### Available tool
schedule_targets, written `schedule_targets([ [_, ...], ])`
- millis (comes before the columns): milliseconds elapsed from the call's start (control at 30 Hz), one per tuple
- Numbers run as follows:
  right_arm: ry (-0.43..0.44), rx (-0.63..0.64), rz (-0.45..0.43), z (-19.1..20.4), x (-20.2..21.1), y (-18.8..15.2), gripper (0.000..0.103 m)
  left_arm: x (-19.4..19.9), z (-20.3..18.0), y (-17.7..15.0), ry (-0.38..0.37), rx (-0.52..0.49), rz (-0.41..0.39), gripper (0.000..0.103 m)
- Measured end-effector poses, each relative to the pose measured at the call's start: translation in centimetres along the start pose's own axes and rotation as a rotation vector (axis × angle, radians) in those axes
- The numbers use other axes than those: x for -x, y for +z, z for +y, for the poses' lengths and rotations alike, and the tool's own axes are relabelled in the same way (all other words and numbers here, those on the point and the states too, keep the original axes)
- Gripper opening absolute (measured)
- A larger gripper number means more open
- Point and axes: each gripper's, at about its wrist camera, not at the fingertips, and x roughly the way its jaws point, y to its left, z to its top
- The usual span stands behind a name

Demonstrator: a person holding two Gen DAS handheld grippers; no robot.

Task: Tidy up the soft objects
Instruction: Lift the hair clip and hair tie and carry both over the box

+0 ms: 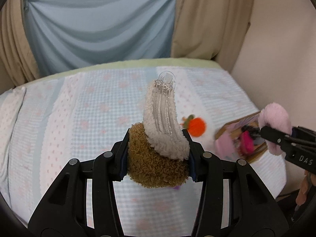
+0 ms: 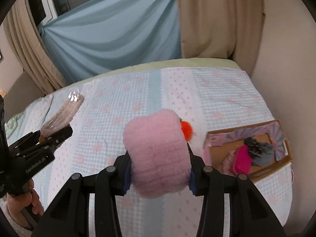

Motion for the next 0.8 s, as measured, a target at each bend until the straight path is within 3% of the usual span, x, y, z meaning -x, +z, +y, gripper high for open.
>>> schedule_targets([
  [333, -0.03, -0.027, -0.016, -11.7, 5.8, 1.0, 0.041, 3.1, -12.5, 2.8, -0.039, 0.011, -0.044, 0.043],
  [567, -0.038, -0.026, -0.006, -19.5, 6.0, 1.9, 0.041, 0.5, -21.4, 2.8, -0.066, 0.019, -0.022, 0.043],
  [800, -0.038, -0.064, 0.052, -26.3, 4.5, 2.9, 0.041, -3.8, -28.0, 2.0, -0.114, 0.016, 0.088, 0.043],
])
